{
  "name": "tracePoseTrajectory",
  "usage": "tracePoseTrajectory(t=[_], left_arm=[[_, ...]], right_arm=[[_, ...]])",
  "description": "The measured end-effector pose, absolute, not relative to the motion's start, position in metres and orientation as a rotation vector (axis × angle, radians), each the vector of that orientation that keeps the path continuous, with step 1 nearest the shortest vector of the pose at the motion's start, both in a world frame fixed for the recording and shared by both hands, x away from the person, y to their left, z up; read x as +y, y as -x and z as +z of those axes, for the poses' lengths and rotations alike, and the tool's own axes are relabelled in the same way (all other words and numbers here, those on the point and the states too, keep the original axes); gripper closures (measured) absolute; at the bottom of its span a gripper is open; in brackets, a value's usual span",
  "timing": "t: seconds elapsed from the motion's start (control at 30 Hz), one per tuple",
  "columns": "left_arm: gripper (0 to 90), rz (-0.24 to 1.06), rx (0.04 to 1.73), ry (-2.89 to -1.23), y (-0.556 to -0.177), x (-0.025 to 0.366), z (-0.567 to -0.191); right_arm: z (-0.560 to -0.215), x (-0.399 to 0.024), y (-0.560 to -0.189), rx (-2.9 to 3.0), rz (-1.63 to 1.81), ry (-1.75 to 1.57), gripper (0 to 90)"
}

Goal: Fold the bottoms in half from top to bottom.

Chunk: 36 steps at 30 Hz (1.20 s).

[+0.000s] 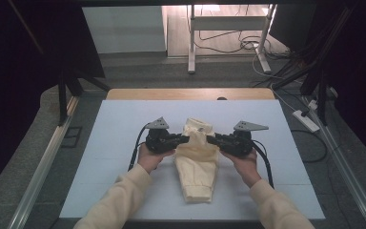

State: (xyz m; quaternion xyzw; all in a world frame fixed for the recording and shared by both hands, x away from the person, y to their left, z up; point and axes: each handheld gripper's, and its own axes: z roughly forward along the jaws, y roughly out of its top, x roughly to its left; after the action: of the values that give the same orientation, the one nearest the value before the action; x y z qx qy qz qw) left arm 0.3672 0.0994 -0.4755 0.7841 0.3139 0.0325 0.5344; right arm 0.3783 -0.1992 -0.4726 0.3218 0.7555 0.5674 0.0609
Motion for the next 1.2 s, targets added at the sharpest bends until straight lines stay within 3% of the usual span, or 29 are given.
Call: tracePoseTrajectory(t=[0.77,1.2], left_arm=[[80.6,0.041,0.704,-1.918,-0.342,0.102,-0.484],[74.9,0.025,0.701,-1.942,-0.335,0.101,-0.491]], right_arm=[[-0.477,-0.202,-0.347,2.340,1.692,-0.916,72.3],[-0.484,-0.204,-0.335,2.390,1.651,-0.894,65.7]])
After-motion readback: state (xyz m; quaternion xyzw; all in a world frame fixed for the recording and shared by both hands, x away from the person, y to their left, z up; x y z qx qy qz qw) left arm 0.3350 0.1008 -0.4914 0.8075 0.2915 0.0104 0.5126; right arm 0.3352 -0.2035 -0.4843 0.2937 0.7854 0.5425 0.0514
